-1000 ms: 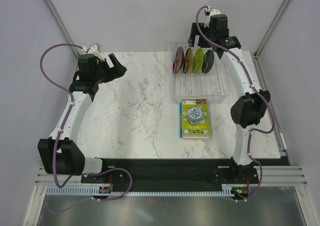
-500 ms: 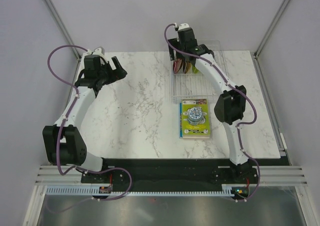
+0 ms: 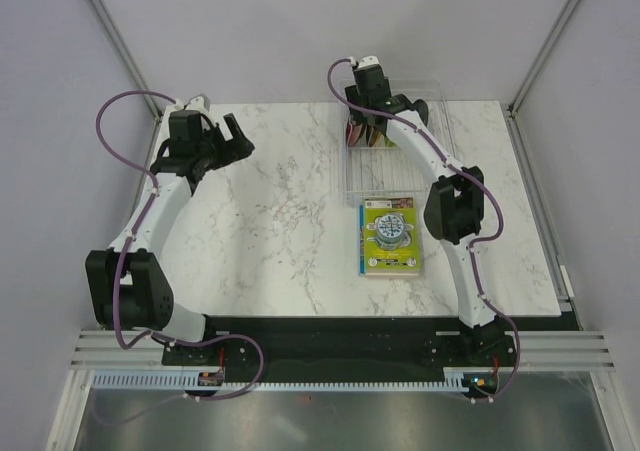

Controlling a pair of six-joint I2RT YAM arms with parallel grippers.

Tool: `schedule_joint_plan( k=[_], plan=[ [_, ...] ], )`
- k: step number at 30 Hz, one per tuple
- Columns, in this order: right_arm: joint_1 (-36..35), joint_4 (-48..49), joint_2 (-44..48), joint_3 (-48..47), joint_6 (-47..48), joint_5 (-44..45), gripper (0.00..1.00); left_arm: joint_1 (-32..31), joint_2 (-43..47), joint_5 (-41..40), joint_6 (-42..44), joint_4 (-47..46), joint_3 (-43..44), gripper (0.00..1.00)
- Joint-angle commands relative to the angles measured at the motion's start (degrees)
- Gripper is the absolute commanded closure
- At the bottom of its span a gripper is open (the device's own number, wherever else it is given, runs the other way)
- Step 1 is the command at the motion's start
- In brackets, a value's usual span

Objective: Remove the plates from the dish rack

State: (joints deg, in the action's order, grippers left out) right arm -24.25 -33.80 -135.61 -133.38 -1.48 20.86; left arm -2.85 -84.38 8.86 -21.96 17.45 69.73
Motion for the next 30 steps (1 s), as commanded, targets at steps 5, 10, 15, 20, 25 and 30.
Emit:
schedule_joint_plan(
  k=[5, 10, 15, 20, 25, 30],
  plan=[
    [-0.18, 3.3, -2.9, -2.5, 0.33, -2.05, 0.32, 0.3, -0.96, -1.74, 2.27, -1.98, -0.21, 0.0],
    [-0.27, 3.39, -4.92, -3.73, 0.77, -2.58, 0.57, 0.3, -2.02, -1.92, 2.35, -2.07, -0.13, 0.0],
    [-0.53, 4.27, -5.28, -3.9, 0.86, -1.88, 0.83, 0.3, -2.54, -2.27, 2.53, -2.25, -0.21, 0.0],
    [-3.51, 8.03, -2.83, -3.03, 6.55, 8.37, 1.0, 0.3, -2.9, -2.36, 2.18, -2.16, -0.21, 0.0],
    [-7.03, 14.19, 0.08, -0.83, 12.63, 19.11, 1.0, 0.3, -2.28, -2.45, 2.09, -2.16, -0.74, 0.0],
    [-10.29, 20.17, 1.4, 0.31, 18.43, 31.75, 1.0, 0.3, -0.53, -2.89, 2.62, -2.25, -1.44, 0.0]
  ],
)
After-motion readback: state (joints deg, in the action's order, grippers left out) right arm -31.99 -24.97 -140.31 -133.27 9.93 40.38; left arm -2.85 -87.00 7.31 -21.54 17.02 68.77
